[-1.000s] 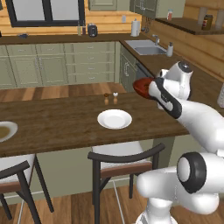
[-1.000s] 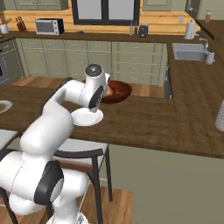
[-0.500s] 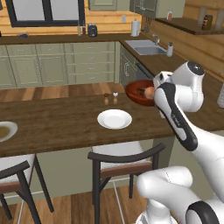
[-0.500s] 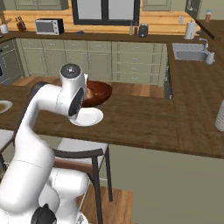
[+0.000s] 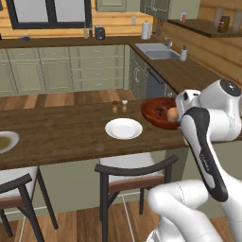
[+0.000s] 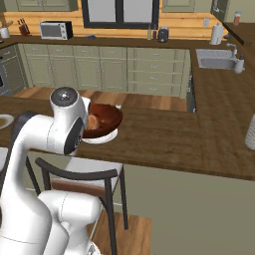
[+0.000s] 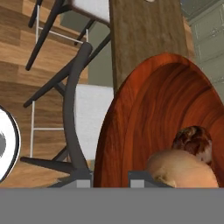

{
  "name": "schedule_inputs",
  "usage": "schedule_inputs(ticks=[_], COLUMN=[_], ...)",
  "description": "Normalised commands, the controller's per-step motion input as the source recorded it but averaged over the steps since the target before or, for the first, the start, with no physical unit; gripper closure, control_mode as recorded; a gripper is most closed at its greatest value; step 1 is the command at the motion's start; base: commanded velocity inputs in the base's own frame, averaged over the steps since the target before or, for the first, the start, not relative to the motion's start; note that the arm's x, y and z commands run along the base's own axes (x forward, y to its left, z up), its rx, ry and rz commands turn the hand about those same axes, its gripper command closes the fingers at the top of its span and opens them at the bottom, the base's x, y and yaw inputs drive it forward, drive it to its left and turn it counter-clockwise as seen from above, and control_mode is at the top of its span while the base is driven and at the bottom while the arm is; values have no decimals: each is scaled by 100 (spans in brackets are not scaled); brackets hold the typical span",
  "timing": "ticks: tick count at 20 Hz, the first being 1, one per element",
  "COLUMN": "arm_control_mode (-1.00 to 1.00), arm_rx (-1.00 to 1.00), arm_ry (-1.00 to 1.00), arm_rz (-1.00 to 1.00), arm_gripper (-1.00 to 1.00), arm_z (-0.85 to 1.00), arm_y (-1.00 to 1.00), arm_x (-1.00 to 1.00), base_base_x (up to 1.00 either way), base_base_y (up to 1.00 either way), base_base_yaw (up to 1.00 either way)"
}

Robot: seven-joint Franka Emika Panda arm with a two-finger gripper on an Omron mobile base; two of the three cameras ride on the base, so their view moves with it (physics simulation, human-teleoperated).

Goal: Pick the chicken drumstick and onion from their plates and place them in the bowl. Then put the bowl in the fridge.

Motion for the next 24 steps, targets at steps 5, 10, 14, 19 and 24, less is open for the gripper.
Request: schedule_inputs(ticks=[5, 10, 14, 19, 24], arm_control_mode=[-100, -100, -100, -100, -100], arm_rx=[0, 0, 0, 0, 0], arm_ry=[6, 1, 0, 0, 0], arm_rz=[0, 0, 0, 0, 0], arm_gripper=[100, 100, 100, 100, 100], arm_z=[-2, -1, 0, 0, 0], arm_y=[0, 4, 6, 25, -17], arm_x=[-19, -10, -29, -27, -18], base_base_x=[0, 0, 0, 0, 0], base_base_y=[0, 0, 0, 0, 0], base_base_yaw=[0, 0, 0, 0, 0])
